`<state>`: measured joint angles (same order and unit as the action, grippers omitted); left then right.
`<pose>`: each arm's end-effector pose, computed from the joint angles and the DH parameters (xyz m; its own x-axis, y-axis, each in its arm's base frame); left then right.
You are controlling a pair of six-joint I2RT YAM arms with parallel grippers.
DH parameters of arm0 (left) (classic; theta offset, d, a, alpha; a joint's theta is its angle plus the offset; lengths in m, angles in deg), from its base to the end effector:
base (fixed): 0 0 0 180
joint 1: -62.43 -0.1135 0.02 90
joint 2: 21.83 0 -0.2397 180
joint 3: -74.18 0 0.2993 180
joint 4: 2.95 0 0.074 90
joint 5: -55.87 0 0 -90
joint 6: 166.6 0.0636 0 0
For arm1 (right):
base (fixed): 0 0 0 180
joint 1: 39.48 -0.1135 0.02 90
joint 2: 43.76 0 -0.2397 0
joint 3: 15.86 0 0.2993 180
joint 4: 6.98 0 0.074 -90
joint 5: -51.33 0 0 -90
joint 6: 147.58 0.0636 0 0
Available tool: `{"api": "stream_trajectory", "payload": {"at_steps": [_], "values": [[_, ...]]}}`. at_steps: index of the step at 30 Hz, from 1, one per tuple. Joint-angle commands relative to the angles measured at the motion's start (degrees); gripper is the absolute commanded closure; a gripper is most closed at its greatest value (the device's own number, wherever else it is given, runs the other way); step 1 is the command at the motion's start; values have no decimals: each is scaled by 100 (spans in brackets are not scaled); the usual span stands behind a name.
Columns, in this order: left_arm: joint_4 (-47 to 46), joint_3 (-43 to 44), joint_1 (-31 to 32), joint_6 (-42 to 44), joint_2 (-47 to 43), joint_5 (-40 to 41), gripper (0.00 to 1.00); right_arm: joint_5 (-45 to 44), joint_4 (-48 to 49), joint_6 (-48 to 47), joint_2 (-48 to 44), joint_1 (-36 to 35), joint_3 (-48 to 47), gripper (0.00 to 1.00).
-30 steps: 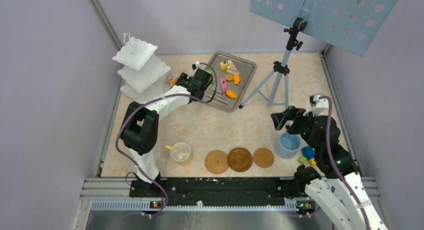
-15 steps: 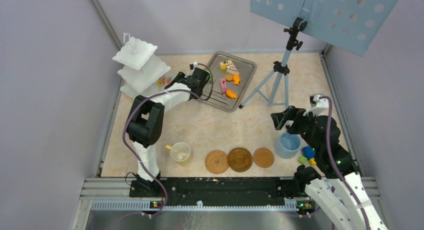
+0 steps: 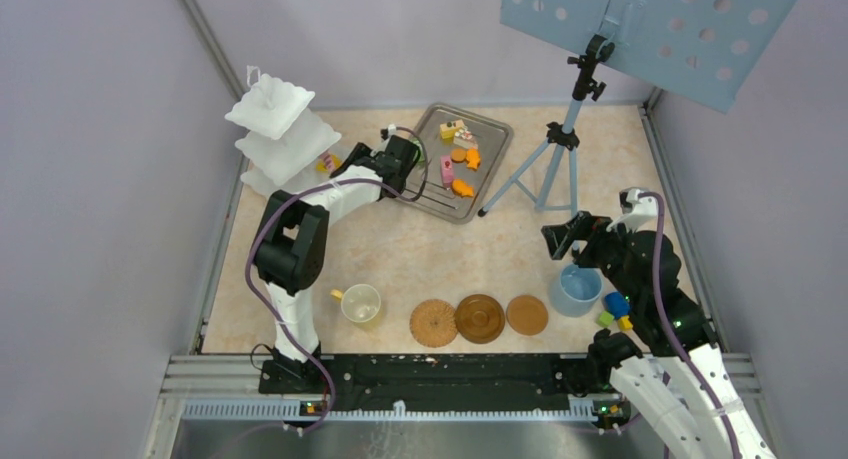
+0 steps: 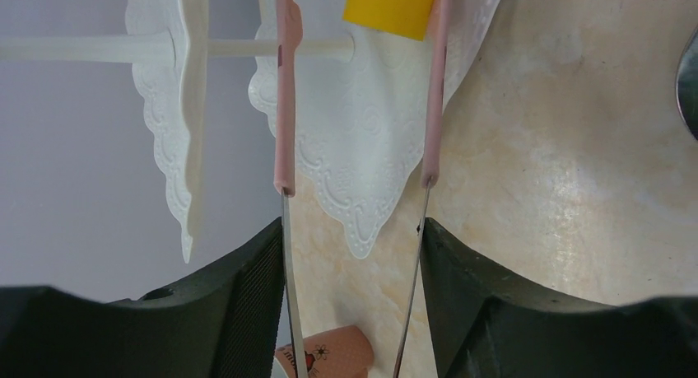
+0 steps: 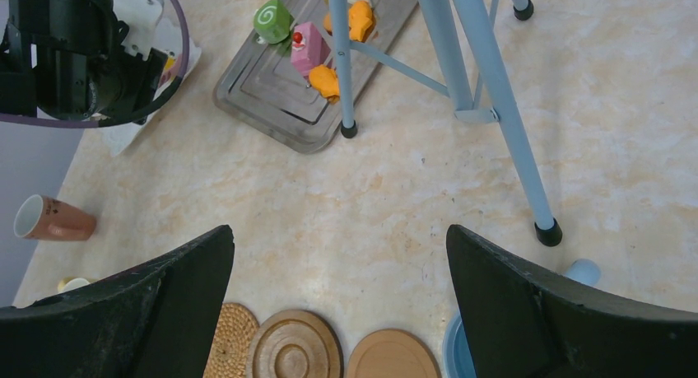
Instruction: Serve the afternoon tea
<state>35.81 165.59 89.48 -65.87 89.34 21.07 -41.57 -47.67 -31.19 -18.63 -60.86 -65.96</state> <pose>0.4208 -0.1562 0.1418 -0.7690 0.5120 -0.3827 0.0212 0.6188 0.7853 0.1936 0.0724 0.3044 -0.3677 0.3328 -0.8684 -0.1734 0.8929 0.4156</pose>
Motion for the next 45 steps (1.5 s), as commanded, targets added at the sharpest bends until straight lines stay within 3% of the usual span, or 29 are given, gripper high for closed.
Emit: {"api": "stream_trajectory", "payload": {"at_steps": [1, 23, 30, 36, 45], "values": [[23, 202, 27, -154, -26, -42, 38, 36, 190, -16, -63, -59, -4, 1], [528, 279, 849, -831, -959, -713, 44, -21, 13, -80, 276, -59, -193, 2], [729, 575, 993, -1358, -1243, -2250, 44, -127, 24, -56, 188, -59, -147, 2], [266, 303, 968, -2002, -1696, -3635, 44, -115, 75, -56, 355, -59, -119, 2], [-508, 199, 734, -3336, -1634, -4851, 43, -105, 120, -26, 211, -59, -60, 2]]}}
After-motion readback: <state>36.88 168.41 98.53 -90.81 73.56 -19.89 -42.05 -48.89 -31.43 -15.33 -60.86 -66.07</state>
